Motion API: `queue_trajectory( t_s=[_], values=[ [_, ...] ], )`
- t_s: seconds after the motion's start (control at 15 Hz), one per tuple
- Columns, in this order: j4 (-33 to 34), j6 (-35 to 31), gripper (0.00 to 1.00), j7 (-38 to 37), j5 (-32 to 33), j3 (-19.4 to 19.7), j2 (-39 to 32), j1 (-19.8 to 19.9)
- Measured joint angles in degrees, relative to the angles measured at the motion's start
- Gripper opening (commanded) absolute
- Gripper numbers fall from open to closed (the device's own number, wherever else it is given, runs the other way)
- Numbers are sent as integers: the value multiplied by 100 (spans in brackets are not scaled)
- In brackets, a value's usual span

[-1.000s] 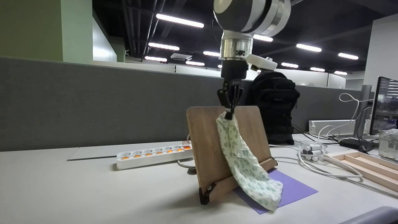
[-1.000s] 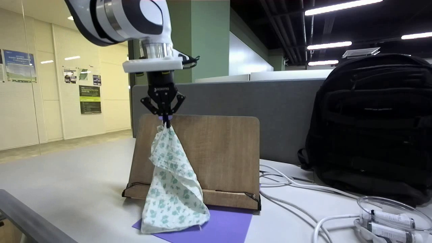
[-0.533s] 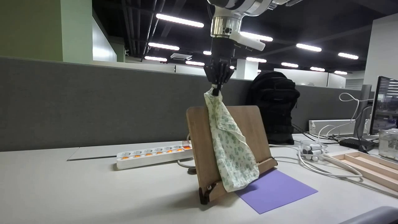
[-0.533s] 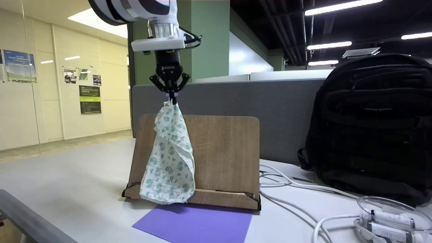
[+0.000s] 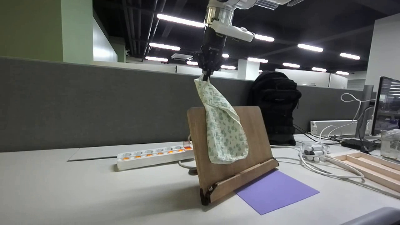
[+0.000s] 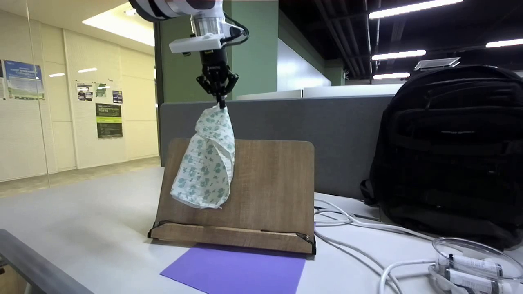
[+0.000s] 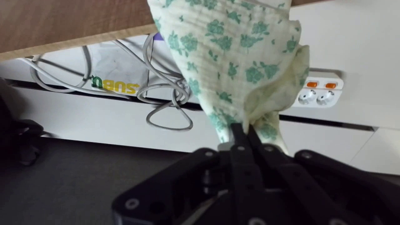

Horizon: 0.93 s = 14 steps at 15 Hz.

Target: Hang the cloth on the brown object

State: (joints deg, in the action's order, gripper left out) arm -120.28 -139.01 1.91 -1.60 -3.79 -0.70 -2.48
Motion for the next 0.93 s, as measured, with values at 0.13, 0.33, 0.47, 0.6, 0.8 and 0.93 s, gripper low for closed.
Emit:
queue_trajectory(
  t_s=[0.13, 0.33, 0.47, 0.6, 0.8, 0.93],
  values=[
    [215, -123, 1, -295, -15, 26, -150, 6],
    [455, -212, 15, -665, -6, 69, -343, 7],
    [560, -202, 35, -845, 5, 83, -430, 7],
    [638, -127, 49, -961, 6, 87, -486, 7],
    [712, 16, 69, -1046, 5, 88, -520, 5],
    [734, 64, 83, -1076, 5, 88, -520, 4]
  ],
)
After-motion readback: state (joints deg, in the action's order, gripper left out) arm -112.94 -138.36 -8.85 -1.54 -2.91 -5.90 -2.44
